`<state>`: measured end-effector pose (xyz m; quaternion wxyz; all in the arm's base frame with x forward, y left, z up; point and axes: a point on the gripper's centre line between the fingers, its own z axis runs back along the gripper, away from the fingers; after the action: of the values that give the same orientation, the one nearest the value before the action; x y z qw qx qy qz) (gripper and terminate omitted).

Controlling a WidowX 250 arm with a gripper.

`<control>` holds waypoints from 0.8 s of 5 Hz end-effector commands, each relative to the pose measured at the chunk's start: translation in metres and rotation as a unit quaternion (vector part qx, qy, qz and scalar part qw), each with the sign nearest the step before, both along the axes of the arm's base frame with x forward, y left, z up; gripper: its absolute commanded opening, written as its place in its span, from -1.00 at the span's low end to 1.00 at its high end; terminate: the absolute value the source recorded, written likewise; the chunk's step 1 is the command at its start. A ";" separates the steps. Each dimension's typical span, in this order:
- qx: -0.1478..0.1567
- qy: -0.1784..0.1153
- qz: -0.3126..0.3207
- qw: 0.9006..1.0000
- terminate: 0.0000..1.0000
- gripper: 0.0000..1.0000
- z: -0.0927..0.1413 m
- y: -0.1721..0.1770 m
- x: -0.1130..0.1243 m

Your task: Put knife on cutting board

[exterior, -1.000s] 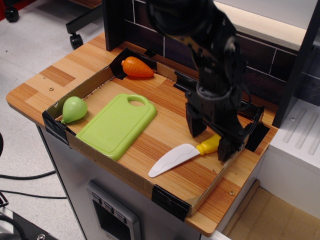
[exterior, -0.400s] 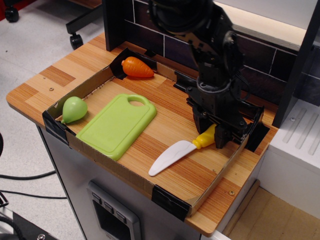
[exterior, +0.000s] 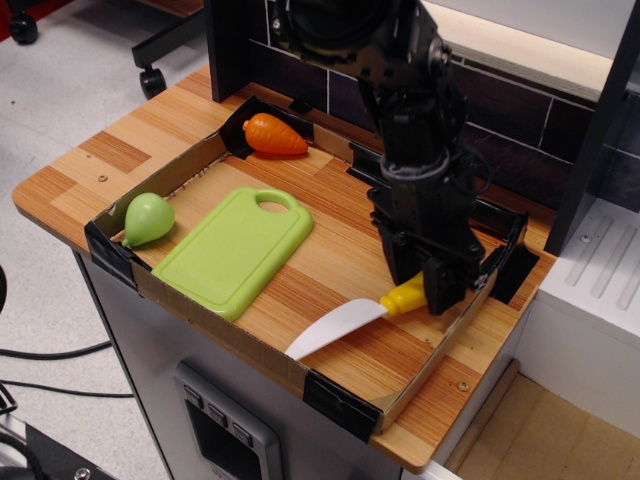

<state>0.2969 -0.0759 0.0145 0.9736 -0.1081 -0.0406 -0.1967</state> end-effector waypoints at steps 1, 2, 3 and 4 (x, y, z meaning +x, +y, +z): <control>0.005 -0.077 0.034 0.996 -1.00 -1.00 0.056 0.031 0.001; 0.019 -0.092 0.060 0.994 -1.00 -1.00 0.054 0.062 0.005; 0.044 -0.110 0.082 0.989 -1.00 -1.00 0.036 0.091 0.012; 0.051 -0.115 0.104 0.987 -1.00 -1.00 0.028 0.112 0.019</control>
<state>0.3175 0.0365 0.0253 0.9856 -0.0385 -0.1296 -0.1017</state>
